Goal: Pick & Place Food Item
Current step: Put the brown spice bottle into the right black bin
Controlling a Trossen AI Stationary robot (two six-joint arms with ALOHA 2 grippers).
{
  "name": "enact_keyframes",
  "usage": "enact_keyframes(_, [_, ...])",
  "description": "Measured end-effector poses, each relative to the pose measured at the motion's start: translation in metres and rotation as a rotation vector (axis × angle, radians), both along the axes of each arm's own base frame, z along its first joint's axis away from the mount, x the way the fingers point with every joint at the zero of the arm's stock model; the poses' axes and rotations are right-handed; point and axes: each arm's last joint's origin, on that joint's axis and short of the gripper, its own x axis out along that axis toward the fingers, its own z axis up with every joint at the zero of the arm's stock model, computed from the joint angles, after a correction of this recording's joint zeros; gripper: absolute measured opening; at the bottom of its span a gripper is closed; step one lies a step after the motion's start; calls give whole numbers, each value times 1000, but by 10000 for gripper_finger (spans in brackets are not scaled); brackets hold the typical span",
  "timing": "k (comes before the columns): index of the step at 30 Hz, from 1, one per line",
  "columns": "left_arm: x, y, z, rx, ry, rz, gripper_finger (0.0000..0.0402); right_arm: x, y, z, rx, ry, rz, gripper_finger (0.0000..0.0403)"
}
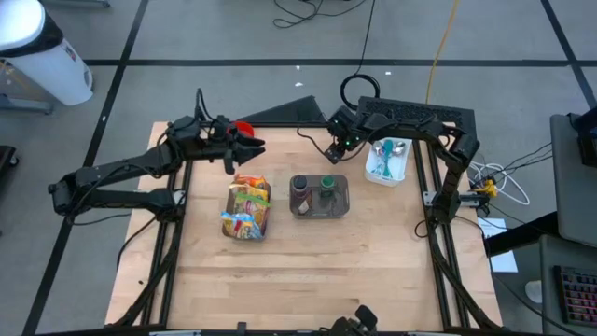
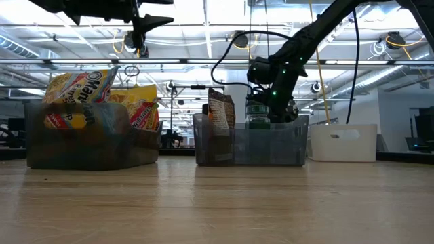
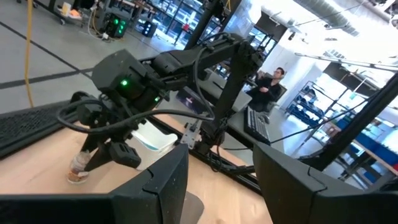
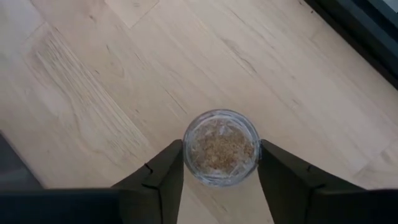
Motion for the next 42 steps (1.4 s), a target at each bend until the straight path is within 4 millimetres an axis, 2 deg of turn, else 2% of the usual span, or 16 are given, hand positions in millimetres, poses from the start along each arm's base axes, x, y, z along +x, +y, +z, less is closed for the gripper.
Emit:
enact_keyframes(12, [0, 0, 1, -1, -5, -4, 186, -6, 4, -9, 39, 6, -60, 163])
enact_keyframes(28, [0, 0, 0, -4, -4, -4, 186, -14, 10, 16, 0, -22, -37, 162])
enact_keyframes(34, [0, 0, 0, -4, -2, -11, 186, -23, 16, 41, -32, -67, -38, 161])
enact_keyframes(42, [0, 0, 0, 15, -2, -11, 186, -46, 34, 100, -125, -225, -50, 161])
